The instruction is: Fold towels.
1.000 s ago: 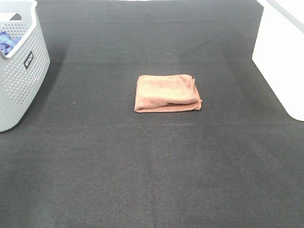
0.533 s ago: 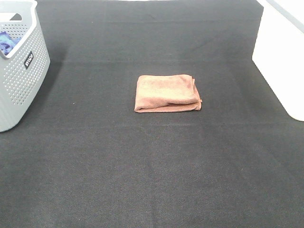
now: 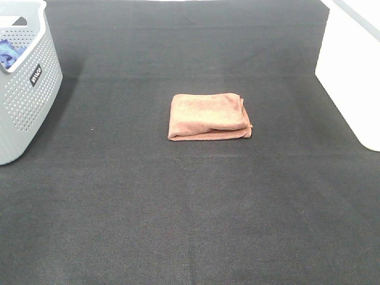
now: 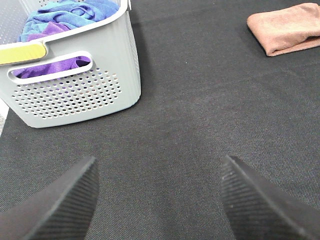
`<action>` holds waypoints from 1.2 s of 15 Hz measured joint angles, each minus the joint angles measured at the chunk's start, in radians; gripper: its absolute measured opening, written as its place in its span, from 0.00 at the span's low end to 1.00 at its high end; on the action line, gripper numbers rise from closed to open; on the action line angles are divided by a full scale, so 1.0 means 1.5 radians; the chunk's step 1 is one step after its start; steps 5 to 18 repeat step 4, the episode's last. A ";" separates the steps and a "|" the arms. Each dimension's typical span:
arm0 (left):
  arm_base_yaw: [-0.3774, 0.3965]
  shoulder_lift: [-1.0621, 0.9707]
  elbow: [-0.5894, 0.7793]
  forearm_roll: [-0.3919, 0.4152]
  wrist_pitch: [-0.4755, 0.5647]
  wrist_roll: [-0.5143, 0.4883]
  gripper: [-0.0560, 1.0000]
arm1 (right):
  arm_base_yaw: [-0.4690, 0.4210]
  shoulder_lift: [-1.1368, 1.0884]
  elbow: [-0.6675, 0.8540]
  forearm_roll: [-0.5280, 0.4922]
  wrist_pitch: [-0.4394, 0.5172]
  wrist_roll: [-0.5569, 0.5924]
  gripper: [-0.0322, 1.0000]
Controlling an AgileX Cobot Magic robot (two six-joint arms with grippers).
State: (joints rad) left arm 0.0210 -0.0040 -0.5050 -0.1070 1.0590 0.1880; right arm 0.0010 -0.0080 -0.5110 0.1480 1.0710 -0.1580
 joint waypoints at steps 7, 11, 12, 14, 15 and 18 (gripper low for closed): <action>0.000 0.000 0.000 0.000 0.000 0.000 0.68 | 0.000 0.000 0.000 0.000 0.000 0.000 0.84; 0.000 0.000 0.000 0.000 0.000 0.000 0.68 | 0.000 0.000 0.000 0.000 0.000 0.000 0.84; 0.000 0.000 0.000 0.000 0.000 0.000 0.68 | 0.000 0.000 0.000 0.000 0.000 0.000 0.84; 0.000 0.000 0.000 0.000 0.000 0.000 0.68 | 0.000 0.000 0.000 0.000 0.000 0.000 0.84; 0.000 0.000 0.000 0.000 0.000 0.000 0.68 | 0.000 0.000 0.000 0.000 0.000 0.000 0.84; 0.000 0.000 0.000 0.000 0.000 0.000 0.68 | 0.000 0.000 0.000 0.000 0.000 0.000 0.84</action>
